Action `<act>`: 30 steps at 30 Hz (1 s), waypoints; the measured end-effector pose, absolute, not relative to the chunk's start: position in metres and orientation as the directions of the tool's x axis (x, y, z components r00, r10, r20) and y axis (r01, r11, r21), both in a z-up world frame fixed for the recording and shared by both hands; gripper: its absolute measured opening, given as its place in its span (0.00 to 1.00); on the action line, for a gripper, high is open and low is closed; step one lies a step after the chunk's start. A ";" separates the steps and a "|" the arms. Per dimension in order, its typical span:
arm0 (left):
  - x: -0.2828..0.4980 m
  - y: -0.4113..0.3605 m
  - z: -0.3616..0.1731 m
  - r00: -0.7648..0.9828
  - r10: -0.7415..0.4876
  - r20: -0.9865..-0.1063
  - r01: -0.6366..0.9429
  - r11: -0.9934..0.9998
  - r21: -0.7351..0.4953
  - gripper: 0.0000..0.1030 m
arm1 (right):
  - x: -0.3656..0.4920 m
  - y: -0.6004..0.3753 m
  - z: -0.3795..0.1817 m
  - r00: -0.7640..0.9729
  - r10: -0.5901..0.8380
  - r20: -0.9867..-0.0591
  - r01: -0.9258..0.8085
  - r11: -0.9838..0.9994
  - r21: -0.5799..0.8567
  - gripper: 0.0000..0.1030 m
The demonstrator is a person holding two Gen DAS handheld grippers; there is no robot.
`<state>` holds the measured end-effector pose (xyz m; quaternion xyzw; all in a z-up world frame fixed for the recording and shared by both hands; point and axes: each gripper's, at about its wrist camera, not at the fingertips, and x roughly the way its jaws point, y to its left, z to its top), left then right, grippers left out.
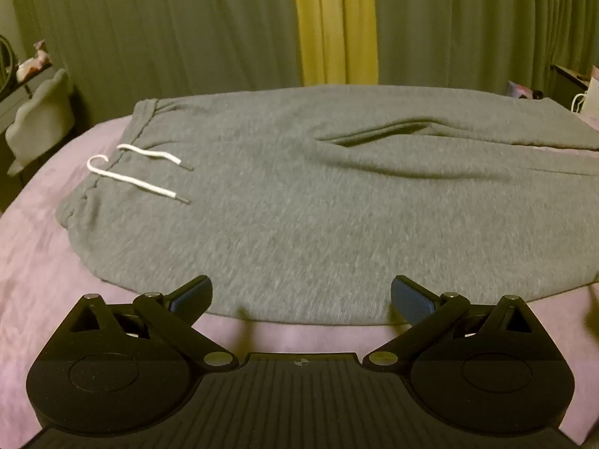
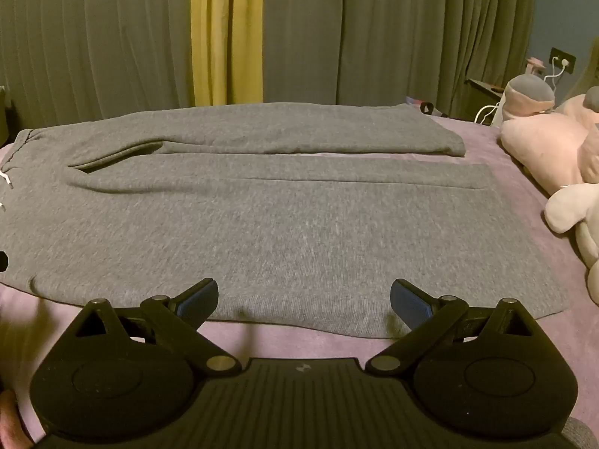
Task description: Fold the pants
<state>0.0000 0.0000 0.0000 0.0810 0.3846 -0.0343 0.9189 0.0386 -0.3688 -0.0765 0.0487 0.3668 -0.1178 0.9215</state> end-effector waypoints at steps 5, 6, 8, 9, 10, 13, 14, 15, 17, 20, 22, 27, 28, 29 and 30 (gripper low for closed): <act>0.000 0.000 0.000 0.700 -0.001 -0.714 0.126 0.985 0.122 1.00 | 0.039 -0.369 -0.077 0.703 -0.181 -0.688 0.253 0.968 0.003 0.96; 0.000 0.000 0.000 0.699 -0.001 -0.715 0.126 0.984 0.122 1.00 | 0.039 -0.369 -0.077 0.703 -0.181 -0.688 0.252 0.968 0.003 0.96; 0.000 0.000 0.000 0.699 0.000 -0.715 0.126 0.984 0.123 1.00 | 0.039 -0.368 -0.076 0.703 -0.182 -0.688 0.252 0.968 0.002 0.96; 0.000 0.000 0.000 0.698 0.000 -0.716 0.125 0.985 0.122 1.00 | 0.039 -0.368 -0.076 0.703 -0.181 -0.688 0.251 0.968 0.002 0.96; 0.000 0.000 0.000 0.699 0.000 -0.715 0.126 0.984 0.122 1.00 | 0.039 -0.368 -0.076 0.703 -0.181 -0.688 0.251 0.968 0.002 0.96; 0.000 0.000 0.000 0.698 -0.001 -0.716 0.126 0.985 0.122 1.00 | 0.037 -0.370 -0.078 0.703 -0.183 -0.688 0.252 0.968 0.000 0.96; 0.000 0.000 0.000 0.698 -0.001 -0.716 0.126 0.984 0.122 1.00 | 0.037 -0.370 -0.078 0.702 -0.183 -0.688 0.252 0.968 0.001 0.96; 0.000 0.000 0.000 0.698 -0.001 -0.716 0.126 0.985 0.122 1.00 | 0.038 -0.370 -0.078 0.702 -0.183 -0.688 0.252 0.968 0.000 0.96; 0.000 0.000 0.000 0.698 -0.001 -0.716 0.126 0.984 0.122 1.00 | 0.038 -0.370 -0.078 0.702 -0.183 -0.688 0.253 0.968 0.000 0.96; 0.000 0.000 0.000 0.697 -0.001 -0.717 0.126 0.985 0.122 1.00 | 0.038 -0.370 -0.078 0.702 -0.184 -0.688 0.252 0.968 -0.001 0.96; 0.000 0.000 0.000 0.697 -0.001 -0.717 0.126 0.985 0.121 1.00 | 0.038 -0.370 -0.078 0.702 -0.184 -0.688 0.252 0.968 -0.001 0.96; 0.000 0.000 0.000 0.696 -0.001 -0.718 0.126 0.985 0.121 1.00 | 0.037 -0.370 -0.078 0.701 -0.185 -0.689 0.254 0.967 -0.001 0.96; 0.000 0.000 0.000 0.696 -0.001 -0.719 0.126 0.985 0.121 1.00 | 0.037 -0.370 -0.078 0.701 -0.185 -0.689 0.254 0.967 -0.001 0.96; 0.000 0.000 0.000 0.695 -0.001 -0.719 0.126 0.985 0.121 1.00 | 0.037 -0.370 -0.078 0.700 -0.185 -0.689 0.254 0.967 -0.002 0.96; 0.000 0.000 0.000 0.695 -0.001 -0.719 0.126 0.985 0.121 1.00 | 0.037 -0.370 -0.078 0.701 -0.185 -0.689 0.254 0.967 -0.002 0.96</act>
